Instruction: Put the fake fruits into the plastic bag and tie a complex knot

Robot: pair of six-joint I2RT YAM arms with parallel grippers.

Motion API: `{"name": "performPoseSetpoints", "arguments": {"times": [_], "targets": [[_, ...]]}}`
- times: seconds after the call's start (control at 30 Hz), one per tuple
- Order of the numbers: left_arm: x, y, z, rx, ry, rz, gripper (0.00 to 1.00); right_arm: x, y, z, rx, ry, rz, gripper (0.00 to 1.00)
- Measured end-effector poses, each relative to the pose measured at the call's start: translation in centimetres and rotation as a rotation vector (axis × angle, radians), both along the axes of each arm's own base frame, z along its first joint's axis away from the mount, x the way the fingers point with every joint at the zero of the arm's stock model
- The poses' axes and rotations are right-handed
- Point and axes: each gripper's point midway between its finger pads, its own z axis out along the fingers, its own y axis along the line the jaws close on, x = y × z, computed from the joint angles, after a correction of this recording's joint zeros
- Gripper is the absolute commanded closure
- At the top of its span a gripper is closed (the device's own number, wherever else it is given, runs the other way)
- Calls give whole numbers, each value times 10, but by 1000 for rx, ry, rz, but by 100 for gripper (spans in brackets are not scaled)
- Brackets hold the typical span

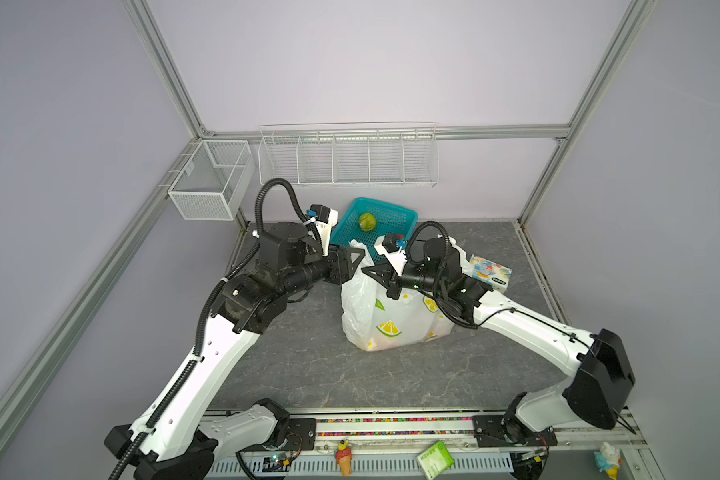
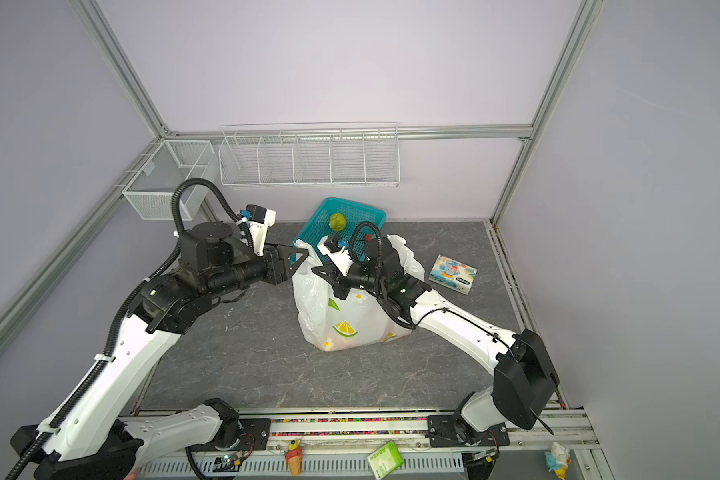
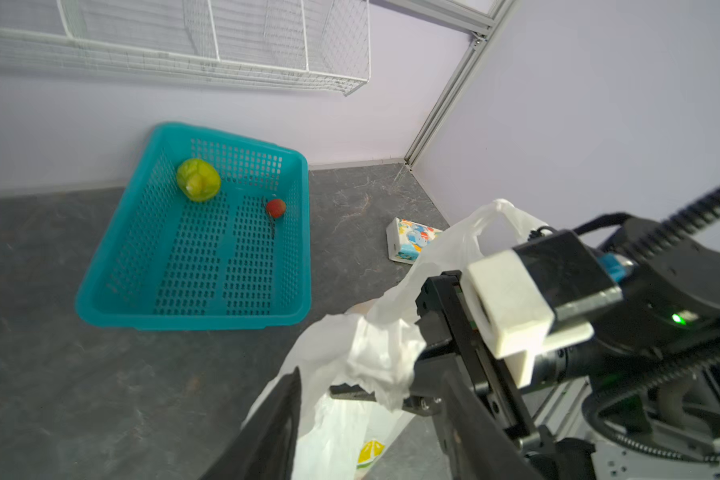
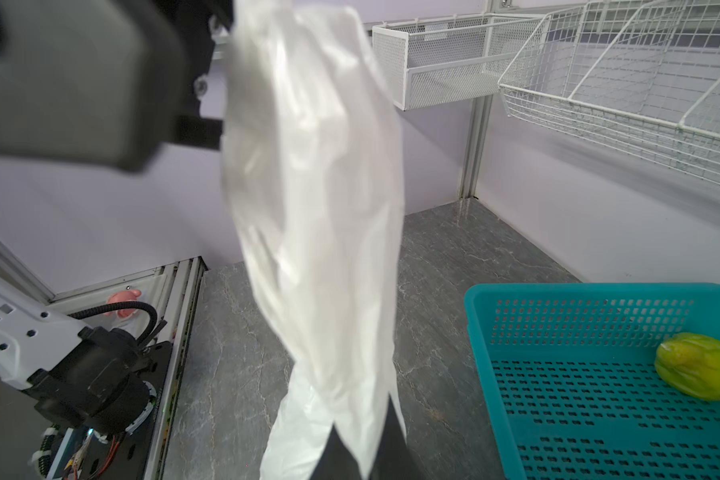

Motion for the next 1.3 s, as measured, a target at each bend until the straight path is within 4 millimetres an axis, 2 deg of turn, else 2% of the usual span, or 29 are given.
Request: {"name": "performPoseSetpoints", "arguments": {"times": [0.07,0.23,0.4,0.53,0.6,0.67,0.73,0.8,0.87,0.93,1.0,1.1,1.2,1.3], "targets": [[-11,7,9,46,-77,-34,21,-4,0,0,3,4,26,93],[-28,18,18,165,-218,-103,18,-14,-1,2,14,13,87,93],[-31,3,14,231,-273,-229,18,-22,-2,5,29,16,145,93],[-22,-11,9,275,-282,-295,22,-28,-2,6,34,22,184,93],[-17,-17,7,285,-281,-315,30,-31,-1,6,35,23,196,93],[-13,-23,4,291,-275,-334,44,-31,-2,6,34,26,199,93],[-10,-27,0,289,-265,-349,66,-31,-2,5,32,28,197,93],[-10,-29,-1,284,-259,-356,83,-30,-2,5,30,29,190,91],[-11,-29,-1,273,-254,-355,100,-27,-3,4,26,31,172,76],[-12,-28,-2,257,-250,-343,100,-22,-4,4,21,36,132,48],[-13,-26,-2,230,-234,-319,100,-16,-7,5,19,27,62,29],[-13,-25,-2,183,-199,-290,100,-23,-9,4,13,-12,-32,10],[-12,-26,-4,140,-158,-266,100,-42,2,7,25,-57,-69,2],[-10,-28,-5,108,-125,-248,100,-50,13,14,51,-106,-117,1]]}}
